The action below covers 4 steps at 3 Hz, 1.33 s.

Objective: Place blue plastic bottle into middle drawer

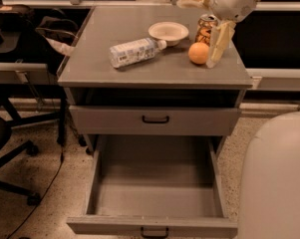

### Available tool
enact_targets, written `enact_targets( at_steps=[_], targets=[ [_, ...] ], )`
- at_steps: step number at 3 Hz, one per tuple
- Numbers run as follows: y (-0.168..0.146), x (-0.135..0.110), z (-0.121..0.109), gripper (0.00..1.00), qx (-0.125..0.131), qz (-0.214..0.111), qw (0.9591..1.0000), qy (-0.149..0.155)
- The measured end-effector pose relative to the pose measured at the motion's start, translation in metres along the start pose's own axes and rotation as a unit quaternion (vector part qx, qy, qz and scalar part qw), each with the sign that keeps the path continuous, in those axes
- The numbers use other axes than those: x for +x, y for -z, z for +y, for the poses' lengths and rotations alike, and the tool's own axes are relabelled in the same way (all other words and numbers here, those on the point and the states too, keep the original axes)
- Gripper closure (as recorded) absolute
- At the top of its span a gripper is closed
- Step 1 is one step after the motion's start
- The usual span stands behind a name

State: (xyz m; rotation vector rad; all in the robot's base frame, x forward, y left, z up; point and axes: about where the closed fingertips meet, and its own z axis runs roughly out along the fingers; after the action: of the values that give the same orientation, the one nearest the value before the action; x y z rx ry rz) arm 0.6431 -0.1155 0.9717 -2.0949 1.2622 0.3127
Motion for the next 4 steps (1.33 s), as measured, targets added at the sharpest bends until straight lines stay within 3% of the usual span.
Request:
enact_targets(
  at_steps=[1,2,3,4],
  targets=[
    [-0.011,0.023,-0.027,0.0,0.026,0.031,0.9984,-0.04],
    [-0.031,0.044,-0.044,0.0,0.032,0.069,0.9938,-0.081],
    [-0.084,0.061,-0.056,0.0,-0.006,0.099,0.9891,-0.108],
    [-0.084,0.061,-0.056,0.0,-0.006,0.099,0.9891,-0.108]
  ],
)
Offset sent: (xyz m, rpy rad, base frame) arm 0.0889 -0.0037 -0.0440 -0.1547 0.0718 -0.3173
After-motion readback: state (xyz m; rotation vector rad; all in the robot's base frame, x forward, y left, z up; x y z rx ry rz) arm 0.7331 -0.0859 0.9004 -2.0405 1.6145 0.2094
